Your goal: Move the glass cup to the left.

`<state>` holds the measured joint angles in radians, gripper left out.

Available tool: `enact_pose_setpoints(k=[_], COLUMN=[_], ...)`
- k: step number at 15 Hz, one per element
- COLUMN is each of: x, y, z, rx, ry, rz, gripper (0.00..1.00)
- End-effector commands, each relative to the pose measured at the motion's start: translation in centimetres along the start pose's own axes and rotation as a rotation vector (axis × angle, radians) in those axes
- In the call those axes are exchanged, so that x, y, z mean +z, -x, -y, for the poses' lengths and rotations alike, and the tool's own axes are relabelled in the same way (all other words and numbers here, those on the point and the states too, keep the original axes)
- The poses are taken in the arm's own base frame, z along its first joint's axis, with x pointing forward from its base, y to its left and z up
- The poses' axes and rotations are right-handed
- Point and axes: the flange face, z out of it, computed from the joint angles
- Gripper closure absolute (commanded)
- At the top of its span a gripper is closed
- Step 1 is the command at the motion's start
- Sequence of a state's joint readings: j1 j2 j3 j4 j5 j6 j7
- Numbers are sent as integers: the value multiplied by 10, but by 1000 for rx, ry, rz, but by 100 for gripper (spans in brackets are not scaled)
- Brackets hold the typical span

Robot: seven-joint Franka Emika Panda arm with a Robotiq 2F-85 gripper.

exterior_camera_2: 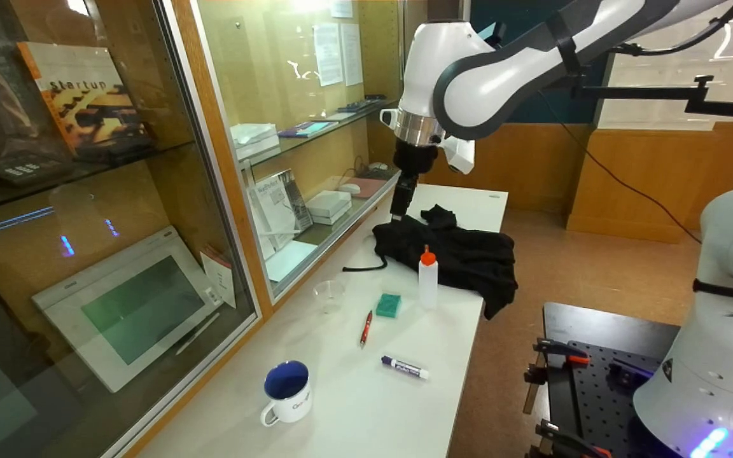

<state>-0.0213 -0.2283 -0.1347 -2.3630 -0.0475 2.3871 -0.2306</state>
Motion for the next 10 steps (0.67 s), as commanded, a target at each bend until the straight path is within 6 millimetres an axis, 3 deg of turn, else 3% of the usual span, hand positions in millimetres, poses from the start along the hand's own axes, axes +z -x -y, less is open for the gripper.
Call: enact_pose_setpoints(k=[1,6,10], x=[37,97,150], y=[-29,-83,-124], z=[-15,-28,-47], rx=[160,204,148], ry=[-70,-94,-78], rz=[-66,-164,-116], gripper=[0,0,0])
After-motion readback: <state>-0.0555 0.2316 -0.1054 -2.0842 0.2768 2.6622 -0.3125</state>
